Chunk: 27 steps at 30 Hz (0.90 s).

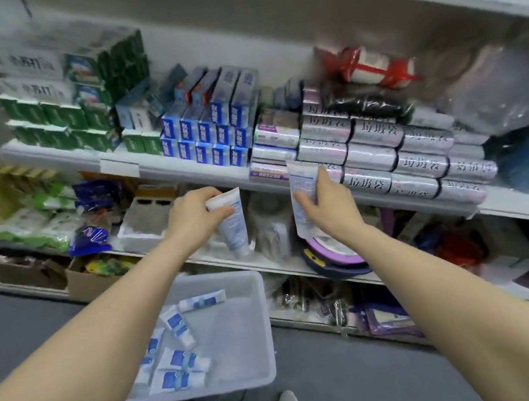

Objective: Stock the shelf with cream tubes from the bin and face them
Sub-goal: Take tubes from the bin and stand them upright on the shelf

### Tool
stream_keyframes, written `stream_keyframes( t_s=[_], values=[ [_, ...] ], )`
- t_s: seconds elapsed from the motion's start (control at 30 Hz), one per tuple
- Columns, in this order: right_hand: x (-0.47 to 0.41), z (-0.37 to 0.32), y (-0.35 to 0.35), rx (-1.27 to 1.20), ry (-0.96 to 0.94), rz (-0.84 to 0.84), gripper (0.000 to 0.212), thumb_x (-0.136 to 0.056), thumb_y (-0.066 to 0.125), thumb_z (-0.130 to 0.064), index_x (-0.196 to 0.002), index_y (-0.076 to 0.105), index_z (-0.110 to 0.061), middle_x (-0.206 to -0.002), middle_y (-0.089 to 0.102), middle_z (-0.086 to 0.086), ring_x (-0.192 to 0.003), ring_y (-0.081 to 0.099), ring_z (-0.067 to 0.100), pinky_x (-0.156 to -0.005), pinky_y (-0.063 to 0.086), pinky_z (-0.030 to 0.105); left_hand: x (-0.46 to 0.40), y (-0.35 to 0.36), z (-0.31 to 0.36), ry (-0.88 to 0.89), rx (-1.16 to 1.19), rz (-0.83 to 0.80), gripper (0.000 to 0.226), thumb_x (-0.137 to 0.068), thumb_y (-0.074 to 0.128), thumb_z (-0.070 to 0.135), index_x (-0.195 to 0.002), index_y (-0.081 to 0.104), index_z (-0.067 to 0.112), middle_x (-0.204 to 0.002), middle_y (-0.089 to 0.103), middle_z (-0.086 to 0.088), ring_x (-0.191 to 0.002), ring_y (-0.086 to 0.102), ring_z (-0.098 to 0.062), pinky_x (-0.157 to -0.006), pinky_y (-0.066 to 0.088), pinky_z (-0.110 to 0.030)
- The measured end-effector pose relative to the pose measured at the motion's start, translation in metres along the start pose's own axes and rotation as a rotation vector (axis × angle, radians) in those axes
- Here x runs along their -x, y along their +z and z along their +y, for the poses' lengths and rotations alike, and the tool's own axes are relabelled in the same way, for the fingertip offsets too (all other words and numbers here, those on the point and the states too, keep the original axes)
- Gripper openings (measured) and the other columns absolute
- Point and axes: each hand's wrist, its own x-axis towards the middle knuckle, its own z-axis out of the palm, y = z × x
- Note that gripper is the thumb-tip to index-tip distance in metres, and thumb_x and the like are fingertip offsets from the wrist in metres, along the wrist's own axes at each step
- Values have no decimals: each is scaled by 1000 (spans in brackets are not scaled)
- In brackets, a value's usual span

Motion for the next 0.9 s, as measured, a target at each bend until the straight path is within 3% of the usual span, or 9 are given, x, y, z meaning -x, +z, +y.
stream_keyframes(
  t_s=[0.17,0.37,0.47,0.6,0.7,0.8,0.9],
  values=[
    [-4,20,-88,24,16,178,41,-94,53,-41,-116,40,-8,-77,63,7,-70,60,30,-59,48,38,-19,-6,84,193,38,-11,20,-80,71,39,-93,65,26,-89,67,3,-86,61,-19,-77,50,-36],
    [-12,45,-195,26,1,408,38,-96,50,-38,-121,43,-11,-86,68,7,-74,62,28,-65,48,38,-38,-13,191,402,80,30,19,-78,74,33,-89,60,27,-84,65,6,-74,59,-14,-65,44,-30],
    [-17,60,-250,59,-8,497,42,-96,48,-41,-124,43,-9,-76,63,4,-68,56,25,-61,41,34,-44,-15,246,491,121,55,21,-80,73,31,-94,60,23,-88,65,6,-71,58,-9,-58,44,-28],
    [-22,85,-319,96,-85,595,29,-96,49,-36,-109,46,-10,-77,63,10,-67,56,28,-59,38,35,-55,-15,306,552,162,87,22,-80,74,31,-96,61,22,-88,66,3,-80,63,-17,-74,54,-36],
    [-36,107,-365,99,-98,677,20,-94,52,-31,-97,45,-12,-77,61,7,-65,49,26,-59,29,34,-64,-10,347,583,182,84,24,-81,72,34,-99,59,24,-91,67,0,-83,65,-20,-77,56,-46],
    [-60,131,-400,50,-74,764,20,-92,54,-32,-97,49,-14,-78,58,-2,-70,48,23,-63,26,29,-72,-6,389,614,135,145,24,-84,69,33,-102,58,23,-97,65,-1,-87,63,-21,-76,56,-44],
    [-88,152,-421,0,-30,784,28,-92,51,-36,-105,49,-11,-88,62,4,-81,54,30,-68,34,33,-79,-4,425,637,53,205,25,-84,68,35,-102,58,21,-98,64,0,-86,60,-19,-77,52,-38]
  ],
)
